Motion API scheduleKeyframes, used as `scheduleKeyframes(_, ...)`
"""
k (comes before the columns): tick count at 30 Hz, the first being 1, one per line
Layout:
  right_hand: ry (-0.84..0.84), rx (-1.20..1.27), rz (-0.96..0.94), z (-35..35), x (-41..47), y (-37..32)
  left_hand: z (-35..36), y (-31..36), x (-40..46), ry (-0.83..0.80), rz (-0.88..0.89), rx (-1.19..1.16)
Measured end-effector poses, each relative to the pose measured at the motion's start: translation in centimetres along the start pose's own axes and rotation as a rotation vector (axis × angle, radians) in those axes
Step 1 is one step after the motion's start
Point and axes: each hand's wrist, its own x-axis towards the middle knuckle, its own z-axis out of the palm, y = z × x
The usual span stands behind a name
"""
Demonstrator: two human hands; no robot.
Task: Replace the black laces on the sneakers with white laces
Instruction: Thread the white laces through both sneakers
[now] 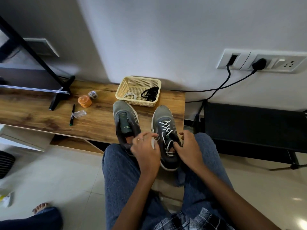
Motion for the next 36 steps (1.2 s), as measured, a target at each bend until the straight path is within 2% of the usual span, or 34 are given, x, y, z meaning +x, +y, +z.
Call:
scheduleKeyframes(2, -0.065, -0.051, 0.02, 0.4, 0.4, 0.0, -0.4, -1.1, 0.7, 0.056, -0.134, 0.06)
scheduleKeyframes(4, -0.12, -0.106, 0.022, 0.9, 0.7, 0.0, -0.6, -2.5, 1.2, 0.009, -0.23, 0.084)
scheduleKeyframes(9, -0.136, -0.193, 0.036, 1.6, 0.8, 0.0, -0.6, -4.9, 1.4, -0.079, -0.336, -0.104)
scheduleKeyframes(15, -0.144, -0.195, 0.014, 1.5, 0.9, 0.3, -1.0, -4.7, 1.9, -0.101, -0.494, -0.101)
scheduleKeyframes(18, -0.16, -0.196, -0.003, 1.5, 0.8, 0.3, -1.1, -4.8, 1.8, -0.087, -0.471, -0.086)
scheduleKeyframes(24, -0.186, -0.221, -0.042, 1.9, 0.5, 0.2, -2.4, -4.5, 1.1, 0.069, -0.445, -0.182)
scheduleKeyframes(32, -0.265, -0.28, -0.219, 3.6, 0.5, -1.9, -6.1, -3.7, 0.9, 0.226, -0.345, -0.275)
scheduleKeyframes(36, -0.296, -0.287, -0.283, 5.3, 1.4, -4.1, -7.5, -3.3, 1.4, 0.251, -0.297, -0.29)
